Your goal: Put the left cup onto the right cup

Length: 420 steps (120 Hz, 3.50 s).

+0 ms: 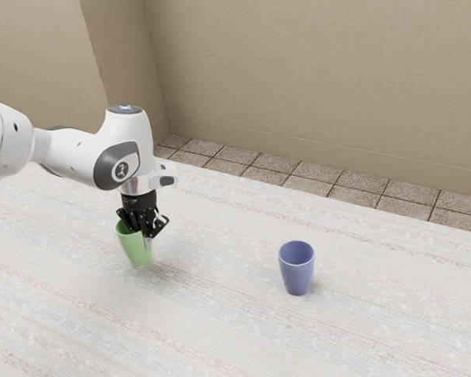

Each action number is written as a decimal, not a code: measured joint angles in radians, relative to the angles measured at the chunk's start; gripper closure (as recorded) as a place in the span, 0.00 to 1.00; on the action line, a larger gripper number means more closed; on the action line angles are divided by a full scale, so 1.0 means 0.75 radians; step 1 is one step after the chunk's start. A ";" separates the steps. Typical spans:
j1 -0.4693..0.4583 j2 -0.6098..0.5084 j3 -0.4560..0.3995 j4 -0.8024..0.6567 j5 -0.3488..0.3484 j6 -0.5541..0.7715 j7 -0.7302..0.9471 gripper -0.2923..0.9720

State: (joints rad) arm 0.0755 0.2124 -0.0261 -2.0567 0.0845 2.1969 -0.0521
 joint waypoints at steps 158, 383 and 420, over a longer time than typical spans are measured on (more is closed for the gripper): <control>-0.033 0.022 -0.189 0.372 0.047 -0.258 -0.075 0.85; -0.031 0.338 -0.712 0.783 0.362 -0.450 -0.455 0.85; -0.057 0.405 -0.712 0.832 0.387 -0.464 -0.465 0.85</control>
State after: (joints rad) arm 0.0325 0.5164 -0.5601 -1.4326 0.3745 1.8489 -0.4009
